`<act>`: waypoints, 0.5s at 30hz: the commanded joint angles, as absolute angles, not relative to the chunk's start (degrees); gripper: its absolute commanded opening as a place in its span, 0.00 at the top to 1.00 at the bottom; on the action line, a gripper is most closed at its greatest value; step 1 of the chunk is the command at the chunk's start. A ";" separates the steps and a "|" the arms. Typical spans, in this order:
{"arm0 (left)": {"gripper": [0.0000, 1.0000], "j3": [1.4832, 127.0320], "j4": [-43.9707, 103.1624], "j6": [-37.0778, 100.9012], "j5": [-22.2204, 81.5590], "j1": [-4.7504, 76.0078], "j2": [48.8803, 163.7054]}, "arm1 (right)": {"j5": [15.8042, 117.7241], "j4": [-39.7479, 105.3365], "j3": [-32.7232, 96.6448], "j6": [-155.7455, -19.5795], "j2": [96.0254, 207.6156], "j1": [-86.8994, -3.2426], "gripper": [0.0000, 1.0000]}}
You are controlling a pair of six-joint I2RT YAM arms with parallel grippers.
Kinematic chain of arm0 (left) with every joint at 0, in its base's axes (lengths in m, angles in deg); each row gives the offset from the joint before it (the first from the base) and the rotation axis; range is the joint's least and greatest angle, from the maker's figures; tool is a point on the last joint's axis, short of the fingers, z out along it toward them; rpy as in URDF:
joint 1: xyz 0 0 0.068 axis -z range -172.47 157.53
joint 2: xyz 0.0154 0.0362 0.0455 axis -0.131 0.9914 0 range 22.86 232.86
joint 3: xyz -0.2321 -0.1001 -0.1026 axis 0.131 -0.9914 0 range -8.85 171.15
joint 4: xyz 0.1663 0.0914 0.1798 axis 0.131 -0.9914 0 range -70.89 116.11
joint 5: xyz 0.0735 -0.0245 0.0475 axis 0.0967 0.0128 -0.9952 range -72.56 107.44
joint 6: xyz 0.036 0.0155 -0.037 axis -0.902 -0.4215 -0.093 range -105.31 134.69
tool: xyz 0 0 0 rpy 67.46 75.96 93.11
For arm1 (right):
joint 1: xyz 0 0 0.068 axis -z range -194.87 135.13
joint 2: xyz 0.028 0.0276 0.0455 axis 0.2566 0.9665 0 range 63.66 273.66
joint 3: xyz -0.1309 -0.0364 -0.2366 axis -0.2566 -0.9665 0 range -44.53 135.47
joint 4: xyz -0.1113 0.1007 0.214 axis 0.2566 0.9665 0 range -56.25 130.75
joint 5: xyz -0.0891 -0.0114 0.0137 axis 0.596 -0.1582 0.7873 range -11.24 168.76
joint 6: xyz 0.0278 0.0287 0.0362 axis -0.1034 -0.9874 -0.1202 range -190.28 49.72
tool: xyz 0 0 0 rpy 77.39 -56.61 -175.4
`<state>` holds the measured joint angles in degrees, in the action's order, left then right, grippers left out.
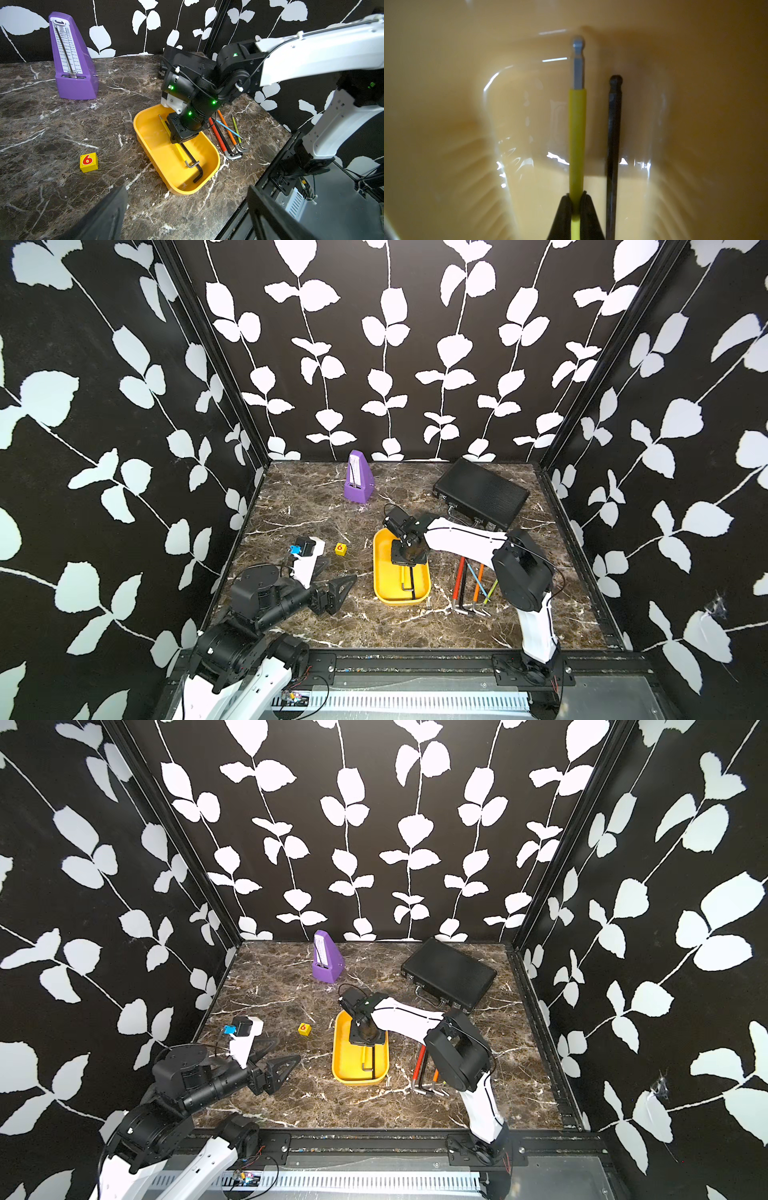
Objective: Put the hex key on the desktop into the storage box
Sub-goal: Place the Allen key in the storage box.
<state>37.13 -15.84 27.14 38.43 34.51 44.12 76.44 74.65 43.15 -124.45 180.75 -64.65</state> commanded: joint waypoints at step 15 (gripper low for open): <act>0.08 36.66 -14.66 26.94 38.18 34.86 46.86 | 81.05 79.50 43.10 -123.26 177.17 -64.44 0.69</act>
<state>37.11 -15.80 27.12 38.19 34.51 46.39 77.77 76.46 43.13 -124.06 181.96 -64.50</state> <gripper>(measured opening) 0.916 0.306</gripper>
